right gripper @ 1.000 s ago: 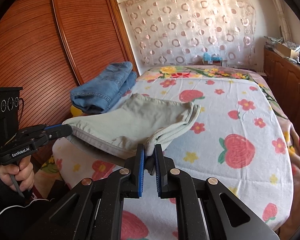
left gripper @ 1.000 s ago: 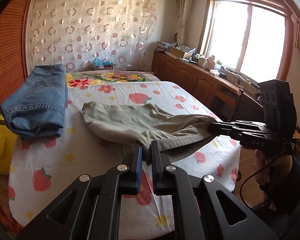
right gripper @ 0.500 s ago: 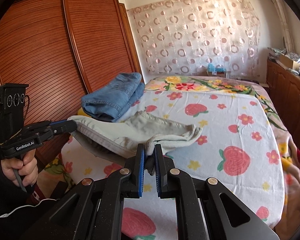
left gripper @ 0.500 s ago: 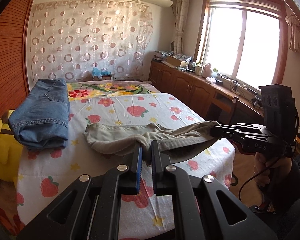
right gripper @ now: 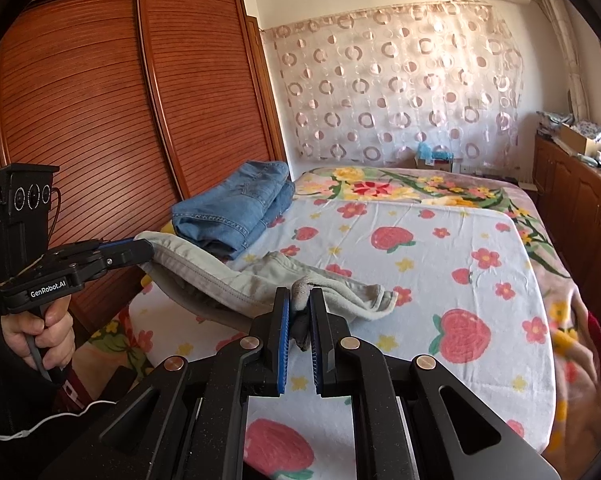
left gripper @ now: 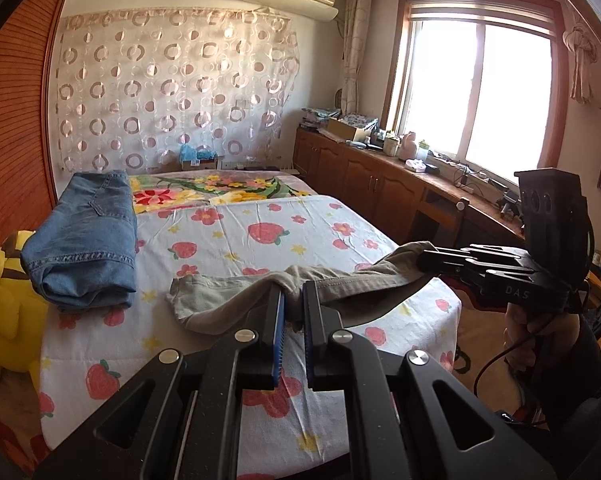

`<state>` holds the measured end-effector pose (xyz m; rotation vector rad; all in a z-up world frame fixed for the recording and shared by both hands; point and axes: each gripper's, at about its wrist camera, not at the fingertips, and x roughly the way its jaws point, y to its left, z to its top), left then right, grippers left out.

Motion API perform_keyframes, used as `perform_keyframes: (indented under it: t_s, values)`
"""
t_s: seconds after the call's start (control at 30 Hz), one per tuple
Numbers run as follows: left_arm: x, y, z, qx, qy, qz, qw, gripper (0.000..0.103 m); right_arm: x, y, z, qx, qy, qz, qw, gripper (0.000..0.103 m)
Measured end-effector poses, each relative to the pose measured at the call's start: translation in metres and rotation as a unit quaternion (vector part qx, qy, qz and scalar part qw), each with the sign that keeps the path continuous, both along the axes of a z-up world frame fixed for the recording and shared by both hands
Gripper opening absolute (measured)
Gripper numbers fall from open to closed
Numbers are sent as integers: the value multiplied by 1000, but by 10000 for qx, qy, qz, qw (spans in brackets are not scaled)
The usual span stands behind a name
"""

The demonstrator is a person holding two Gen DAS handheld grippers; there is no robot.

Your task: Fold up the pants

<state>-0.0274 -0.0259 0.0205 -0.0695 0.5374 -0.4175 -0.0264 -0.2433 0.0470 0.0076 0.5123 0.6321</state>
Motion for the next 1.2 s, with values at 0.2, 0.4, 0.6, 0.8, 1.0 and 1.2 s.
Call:
perform_keyframes:
  t_s: [0.2,0.4,0.6,0.8,1.0,1.2]
  values:
    - [14,-4,-24,76,355,23,9993,9,15,5,-15,-62,223,-56,9997,9]
    - [25,-4,-48,83,656,51,9978,9,34,10,-30,-103,504,-100,9986,9]
    - [40,-3,-44,131,572,186,9981,9,56,23,-25,-209,465,-130,9986,9]
    - [58,-1,-36,164,409,264,9987,9,83,36,-19,-224,329,-198,9990,9]
    - [81,-2,-40,182,440,348,9983,9,110,48,-28,-263,472,-265,9982,9]
    - [93,0,-55,233,648,426,9967,9,123,57,-37,-408,624,-270,9969,9]
